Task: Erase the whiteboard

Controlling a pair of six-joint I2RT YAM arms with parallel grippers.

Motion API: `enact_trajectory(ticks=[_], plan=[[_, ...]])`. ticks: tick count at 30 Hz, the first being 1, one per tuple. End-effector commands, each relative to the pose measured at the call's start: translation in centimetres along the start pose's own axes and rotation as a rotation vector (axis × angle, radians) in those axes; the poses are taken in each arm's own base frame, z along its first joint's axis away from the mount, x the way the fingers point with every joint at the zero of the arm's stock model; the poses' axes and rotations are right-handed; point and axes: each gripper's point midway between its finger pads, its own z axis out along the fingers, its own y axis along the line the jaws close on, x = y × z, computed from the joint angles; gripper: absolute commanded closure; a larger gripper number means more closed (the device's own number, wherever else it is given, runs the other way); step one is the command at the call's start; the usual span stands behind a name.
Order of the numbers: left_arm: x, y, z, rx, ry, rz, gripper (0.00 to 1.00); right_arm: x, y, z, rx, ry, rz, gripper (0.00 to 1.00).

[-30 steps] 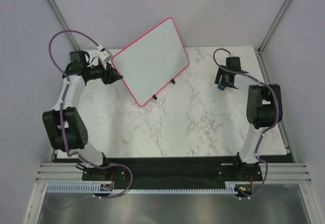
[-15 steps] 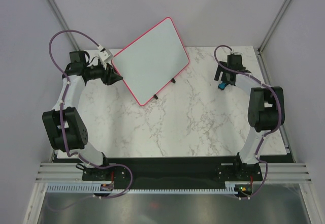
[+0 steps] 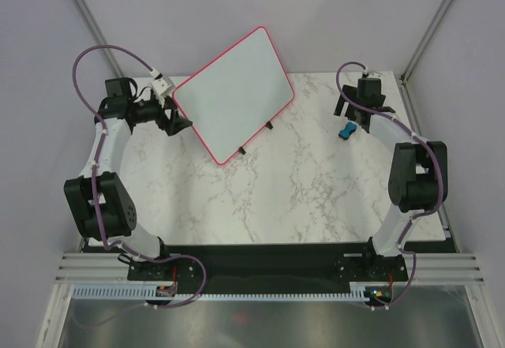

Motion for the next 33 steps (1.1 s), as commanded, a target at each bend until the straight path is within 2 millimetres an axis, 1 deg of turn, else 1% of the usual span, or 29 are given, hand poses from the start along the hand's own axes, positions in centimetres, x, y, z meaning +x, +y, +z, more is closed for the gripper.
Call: enact_trajectory(ticks=[1, 2, 3, 11, 15, 20, 21, 22, 24, 25, 26, 28, 29, 30, 31, 32, 33], plan=[[-2.1, 0.6, -1.1, -0.052, -0.021, 0.128, 0.1, -1.9, 0.5, -1.3, -0.032, -0.065, 0.017, 0.02], [-2.0, 0.5, -1.1, -0.051, -0.02, 0.127, 0.09, -2.0, 0.5, -1.3, -0.033, -0.067, 0.018, 0.02], [-2.1, 0.4, -1.2, -0.051, -0.022, 0.124, 0.01, -2.0, 0.5, -1.3, -0.034, -0.067, 0.018, 0.02], [-1.6, 0.9, -1.6, -0.104, 0.011, 0.126, 0.01, -2.3, 0.8, -1.6, -0.052, -0.087, 0.021, 0.02], [-1.5, 1.2, -1.8, -0.131, 0.022, 0.117, 0.01, -2.5, 0.7, -1.7, -0.051, -0.097, 0.024, 0.02], [-2.2, 1.7, -2.8, -0.212, 0.032, 0.093, 0.01, -3.2, 0.8, -2.1, -0.053, -0.12, 0.02, 0.02], [-3.0, 1.7, -3.6, -0.255, 0.03, 0.058, 0.01, -3.5, 0.8, -2.3, -0.056, -0.127, 0.022, 0.02], [-3.3, 1.5, -3.9, -0.271, 0.026, 0.04, 0.01, -3.7, 0.8, -2.4, -0.057, -0.133, 0.023, 0.02], [-3.7, 0.5, -4.5, -0.281, 0.014, 0.017, 0.01, -3.8, 0.7, -2.5, -0.055, -0.142, 0.02, 0.02], [-4.8, -0.4, -5.2, -0.287, -0.008, 0.037, 0.01, -3.8, 0.7, -2.5, -0.05, -0.144, 0.022, 0.02], [-4.6, -1.0, -5.3, -0.28, -0.01, 0.027, 0.01, -3.7, 0.5, -2.4, -0.04, -0.144, 0.026, 0.02], [-5.0, -1.9, -5.8, -0.283, -0.017, -0.005, 0.01, -3.6, 0.4, -2.3, -0.032, -0.143, 0.034, 0.02], [-4.8, -1.8, -6.0, -0.305, -0.005, -0.036, 0.01, -3.6, 0.3, -2.2, -0.029, -0.142, 0.033, 0.02], [-4.1, -0.8, -6.7, -0.392, 0.028, -0.102, 0.01, -3.7, 0.3, -2.3, -0.026, -0.148, 0.038, 0.02], [-3.5, -0.3, -7.3, -0.447, 0.049, -0.133, 0.01, -3.6, 0.1, -2.3, -0.018, -0.147, 0.039, 0.02], [-2.5, 0.8, -8.5, -0.554, 0.081, -0.197, 0.01, -3.7, 0.0, -2.3, -0.012, -0.15, 0.037, 0.02], [-1.9, 1.3, -9.2, -0.604, 0.094, -0.229, 0.01, -3.8, -0.1, -2.4, -0.006, -0.153, 0.035, 0.02]])
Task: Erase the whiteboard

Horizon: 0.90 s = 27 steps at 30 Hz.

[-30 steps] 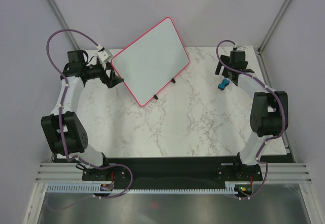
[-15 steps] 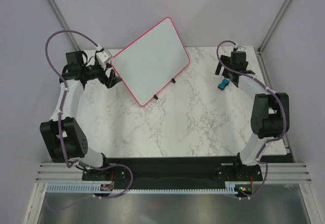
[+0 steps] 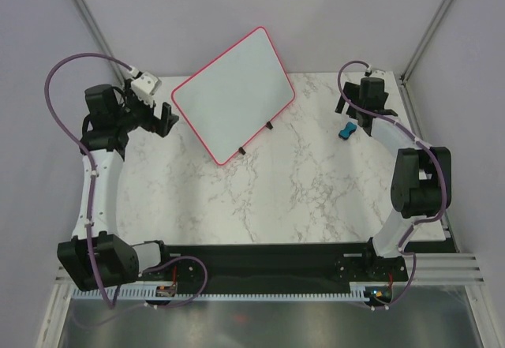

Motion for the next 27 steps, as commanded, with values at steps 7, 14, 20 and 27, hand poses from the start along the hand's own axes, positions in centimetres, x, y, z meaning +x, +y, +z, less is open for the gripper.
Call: enact_trajectory(ticks=[7, 14, 20, 27], plan=[[8.6, 7.5, -6.6, -0.546, 0.206, -0.386, 0.01, -2.8, -1.3, -1.5, 0.068, -0.096, 0.008, 0.02], [14.8, 8.0, -9.0, -0.685, 0.337, -0.451, 0.01, -2.2, -1.2, -1.5, 0.06, -0.084, 0.013, 0.02], [16.6, 7.4, -9.4, -0.701, 0.366, -0.432, 0.01, -2.5, -1.3, -1.9, 0.06, -0.093, 0.015, 0.02], [16.5, 6.6, -8.7, -0.644, 0.345, -0.423, 0.01, -2.5, -1.2, -2.6, 0.045, -0.108, 0.019, 0.02]])
